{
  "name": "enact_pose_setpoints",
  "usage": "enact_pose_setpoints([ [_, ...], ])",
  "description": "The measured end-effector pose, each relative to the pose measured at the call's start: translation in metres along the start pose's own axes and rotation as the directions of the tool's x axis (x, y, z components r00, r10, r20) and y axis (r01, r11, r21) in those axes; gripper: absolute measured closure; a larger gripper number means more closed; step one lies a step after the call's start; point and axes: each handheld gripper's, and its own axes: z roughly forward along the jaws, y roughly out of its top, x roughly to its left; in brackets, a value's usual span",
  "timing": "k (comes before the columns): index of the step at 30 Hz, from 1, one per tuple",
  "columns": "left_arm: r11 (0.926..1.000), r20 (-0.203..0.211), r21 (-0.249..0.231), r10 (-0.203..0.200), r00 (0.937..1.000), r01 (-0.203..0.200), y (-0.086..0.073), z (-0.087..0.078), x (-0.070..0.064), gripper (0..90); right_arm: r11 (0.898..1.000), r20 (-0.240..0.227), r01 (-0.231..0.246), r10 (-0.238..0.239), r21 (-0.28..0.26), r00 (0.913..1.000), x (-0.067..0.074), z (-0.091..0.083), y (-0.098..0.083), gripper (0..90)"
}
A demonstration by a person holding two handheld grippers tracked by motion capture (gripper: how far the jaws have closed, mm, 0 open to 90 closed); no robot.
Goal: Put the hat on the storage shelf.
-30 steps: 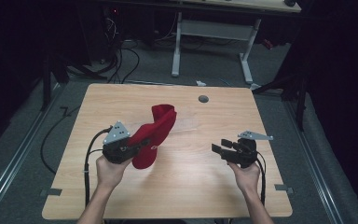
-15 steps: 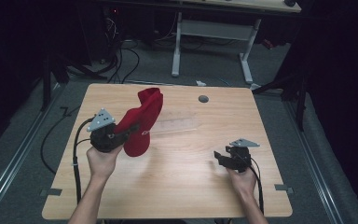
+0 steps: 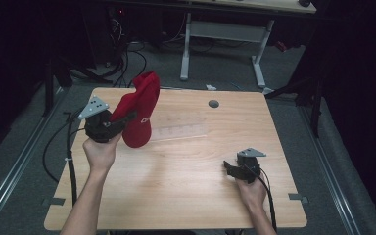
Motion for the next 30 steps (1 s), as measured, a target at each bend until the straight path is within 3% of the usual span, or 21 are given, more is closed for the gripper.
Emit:
enact_pose_setpoints([
  [15, 0.9983, -0.102, -0.046, 0.032, 0.9943, -0.037, 0.004, 0.025, 0.032, 80.3, 1.0, 0.0, 0.001, -0.001, 0.0, 1.0, 0.0, 0.0, 0.0, 35.6],
  [21, 0.9964, -0.144, -0.025, 0.076, 0.9866, -0.081, -0.004, 0.036, 0.04, 80.3, 1.0, 0.0, 0.001, -0.001, 0.0, 1.0, 0.0, 0.0, 0.0, 35.5],
  [30, 0.9952, -0.164, -0.027, 0.088, 0.9826, -0.094, -0.006, 0.042, 0.05, 80.2, 1.0, 0.001, 0.001, -0.001, 0.0, 1.0, 0.0, 0.001, 0.0, 35.4],
])
